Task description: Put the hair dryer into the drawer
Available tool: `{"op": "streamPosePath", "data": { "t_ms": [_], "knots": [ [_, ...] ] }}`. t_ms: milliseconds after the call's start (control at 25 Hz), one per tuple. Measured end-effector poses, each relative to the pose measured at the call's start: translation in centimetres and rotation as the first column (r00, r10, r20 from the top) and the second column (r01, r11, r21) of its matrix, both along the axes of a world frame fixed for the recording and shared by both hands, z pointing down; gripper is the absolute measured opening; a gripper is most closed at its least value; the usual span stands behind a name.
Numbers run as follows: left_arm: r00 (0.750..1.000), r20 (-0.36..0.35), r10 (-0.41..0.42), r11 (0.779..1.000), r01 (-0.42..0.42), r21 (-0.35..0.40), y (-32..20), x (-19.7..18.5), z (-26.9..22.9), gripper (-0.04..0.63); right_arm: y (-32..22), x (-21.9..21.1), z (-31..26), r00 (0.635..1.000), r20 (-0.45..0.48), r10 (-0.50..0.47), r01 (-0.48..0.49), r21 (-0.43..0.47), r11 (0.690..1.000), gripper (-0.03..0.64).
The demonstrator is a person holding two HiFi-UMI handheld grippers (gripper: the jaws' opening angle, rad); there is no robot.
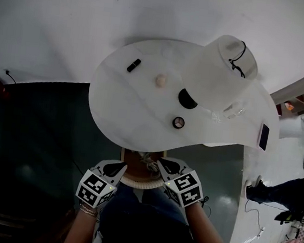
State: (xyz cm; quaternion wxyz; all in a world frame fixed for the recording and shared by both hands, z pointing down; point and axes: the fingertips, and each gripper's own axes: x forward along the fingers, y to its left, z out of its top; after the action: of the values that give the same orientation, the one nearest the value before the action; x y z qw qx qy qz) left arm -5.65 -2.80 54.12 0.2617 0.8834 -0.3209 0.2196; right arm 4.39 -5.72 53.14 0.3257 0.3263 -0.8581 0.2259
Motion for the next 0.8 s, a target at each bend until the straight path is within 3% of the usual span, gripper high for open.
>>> {"op": "streamPosePath", "data": {
  "t_ms": [160,320,800],
  "knots": [
    [0.997,-0.053,-0.049,0.999,0.050,0.019,-0.9,1.3,-2.6,0.012,-0.9,1.3,-2.7,0.999,0.048,-0.012,0.010,0.045,0.999,0.018],
    [0.996,-0.063,-0.063,0.993,0.068,0.092,-2.1,2.0,-5.7,0.012,-1.9,2.1,-5.4,0.995,0.099,-0.023,0.014,0.093,0.996,0.018],
    [0.992,-0.097,-0.079,0.950,0.104,0.293,-6.8,1.8,-15.4,0.012,-6.2,3.7,-13.5,0.976,0.215,-0.037,-0.015,0.232,0.973,0.018]
  ]
}}
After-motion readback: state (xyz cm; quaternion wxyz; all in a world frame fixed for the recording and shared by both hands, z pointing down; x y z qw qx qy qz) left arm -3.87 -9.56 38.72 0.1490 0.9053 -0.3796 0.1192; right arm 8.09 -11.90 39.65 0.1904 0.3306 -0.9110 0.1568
